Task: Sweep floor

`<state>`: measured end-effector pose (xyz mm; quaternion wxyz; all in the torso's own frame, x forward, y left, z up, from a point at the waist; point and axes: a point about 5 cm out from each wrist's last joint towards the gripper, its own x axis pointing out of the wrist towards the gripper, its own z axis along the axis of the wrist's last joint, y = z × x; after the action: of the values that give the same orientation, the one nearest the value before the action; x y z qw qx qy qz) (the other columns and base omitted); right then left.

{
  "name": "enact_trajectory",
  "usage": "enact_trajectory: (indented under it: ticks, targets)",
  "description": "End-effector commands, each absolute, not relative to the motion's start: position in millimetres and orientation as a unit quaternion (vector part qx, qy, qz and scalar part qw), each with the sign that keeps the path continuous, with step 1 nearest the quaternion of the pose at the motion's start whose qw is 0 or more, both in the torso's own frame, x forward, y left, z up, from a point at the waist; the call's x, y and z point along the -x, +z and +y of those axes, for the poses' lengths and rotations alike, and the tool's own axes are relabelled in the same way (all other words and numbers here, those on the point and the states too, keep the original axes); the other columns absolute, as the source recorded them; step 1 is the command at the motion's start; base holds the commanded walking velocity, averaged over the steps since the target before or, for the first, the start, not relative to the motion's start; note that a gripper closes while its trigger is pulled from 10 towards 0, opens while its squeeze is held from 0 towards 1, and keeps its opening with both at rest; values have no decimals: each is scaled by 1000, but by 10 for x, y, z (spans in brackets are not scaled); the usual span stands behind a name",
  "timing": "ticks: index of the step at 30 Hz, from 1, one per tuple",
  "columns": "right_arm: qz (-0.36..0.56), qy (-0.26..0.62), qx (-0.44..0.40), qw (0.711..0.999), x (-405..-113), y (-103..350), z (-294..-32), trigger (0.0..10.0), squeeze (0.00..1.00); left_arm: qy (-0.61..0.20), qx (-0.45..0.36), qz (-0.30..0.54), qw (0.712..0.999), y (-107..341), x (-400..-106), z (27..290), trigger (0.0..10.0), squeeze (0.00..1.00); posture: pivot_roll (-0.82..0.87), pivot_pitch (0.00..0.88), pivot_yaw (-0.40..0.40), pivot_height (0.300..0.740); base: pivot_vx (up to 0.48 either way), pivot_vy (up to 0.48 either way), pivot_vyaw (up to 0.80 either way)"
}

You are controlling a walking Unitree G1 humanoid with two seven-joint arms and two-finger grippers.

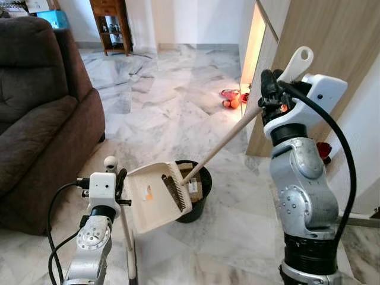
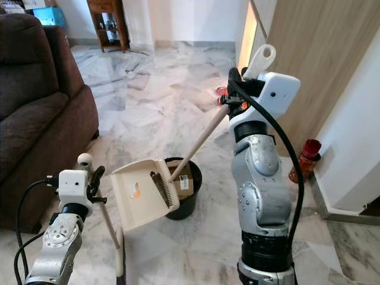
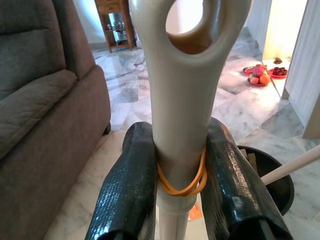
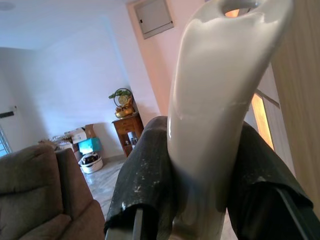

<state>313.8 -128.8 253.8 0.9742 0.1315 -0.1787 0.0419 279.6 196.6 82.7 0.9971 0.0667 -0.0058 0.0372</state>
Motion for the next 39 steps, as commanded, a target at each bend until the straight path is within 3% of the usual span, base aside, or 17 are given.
enact_trajectory:
  ticks: [1, 28, 39]
  targets:
    - [-218, 44, -140, 965, -3112, 2677, -1263, 10000, 0, 51, -76, -37, 995, 939, -2794, 2030, 10000, 0, 152, 0, 42, 740, 307, 0, 0]
    - [-225, 56, -135, 963, -3139, 2647, -1215, 10000, 0, 84, -88, -48, 991, 968, -2786, 2087, 10000, 0, 156, 0, 40, 740, 340, 0, 0]
    - [-228, 71, -139, 961, -3129, 2657, -1172, 10000, 0, 86, -88, -49, 991, 965, -2785, 2091, 10000, 0, 156, 0, 38, 740, 344, 0, 409]
